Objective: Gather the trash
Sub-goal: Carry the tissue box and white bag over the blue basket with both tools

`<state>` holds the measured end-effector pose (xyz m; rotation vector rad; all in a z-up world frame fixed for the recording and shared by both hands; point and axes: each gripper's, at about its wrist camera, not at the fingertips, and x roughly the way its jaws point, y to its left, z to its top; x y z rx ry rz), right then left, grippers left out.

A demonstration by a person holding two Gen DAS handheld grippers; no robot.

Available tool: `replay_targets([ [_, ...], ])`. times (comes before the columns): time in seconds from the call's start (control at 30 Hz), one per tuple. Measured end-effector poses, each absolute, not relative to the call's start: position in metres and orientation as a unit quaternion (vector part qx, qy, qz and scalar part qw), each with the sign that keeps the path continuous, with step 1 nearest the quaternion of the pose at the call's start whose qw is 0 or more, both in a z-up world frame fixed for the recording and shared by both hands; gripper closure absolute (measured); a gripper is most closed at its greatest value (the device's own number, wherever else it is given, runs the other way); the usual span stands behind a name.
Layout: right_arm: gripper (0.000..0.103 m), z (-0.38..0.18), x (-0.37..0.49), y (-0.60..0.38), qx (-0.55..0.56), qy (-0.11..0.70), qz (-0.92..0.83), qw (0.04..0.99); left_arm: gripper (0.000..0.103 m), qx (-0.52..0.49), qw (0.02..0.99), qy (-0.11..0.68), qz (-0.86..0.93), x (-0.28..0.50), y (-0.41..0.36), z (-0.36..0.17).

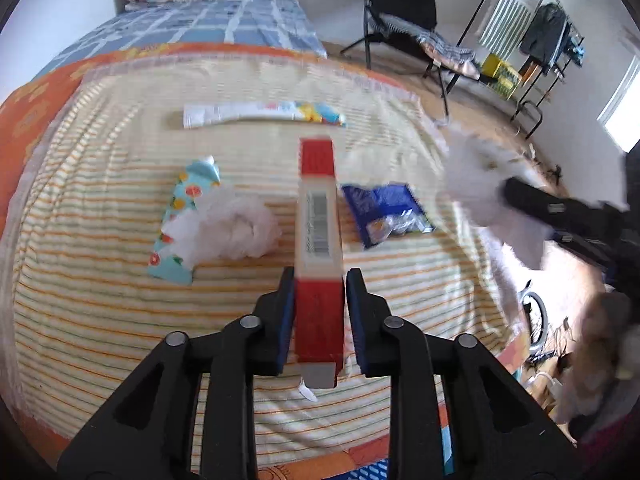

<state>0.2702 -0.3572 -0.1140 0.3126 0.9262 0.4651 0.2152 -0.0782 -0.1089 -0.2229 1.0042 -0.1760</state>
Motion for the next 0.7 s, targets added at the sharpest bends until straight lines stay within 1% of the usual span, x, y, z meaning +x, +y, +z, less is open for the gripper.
replay_targets([
  [0.1, 0.058, -0.105, 0.254, -0.361, 0.143, 0.435, 0.22, 0.862, 0.079, -0.105, 0.866, 0.481, -0.083, 0.217, -0.084, -0.117],
  [0.2, 0.058, -0.097, 0.236, -0.364, 0.139, 0.431, 0.22, 0.864, 0.082, -0.11, 0.873, 0.468, -0.08, 0.214, -0.083, -0.11],
  [0.43, 0.058, -0.081, 0.184, -0.371, 0.121, 0.414, 0.233, 0.871, 0.083, -0.116, 0.885, 0.439, -0.107, 0.183, -0.071, -0.074],
  [0.7, 0.058, -0.075, 0.128, -0.372, 0.118, 0.407, 0.249, 0.871, 0.084, -0.091, 0.893, 0.415, -0.148, 0.119, -0.055, -0.032],
])
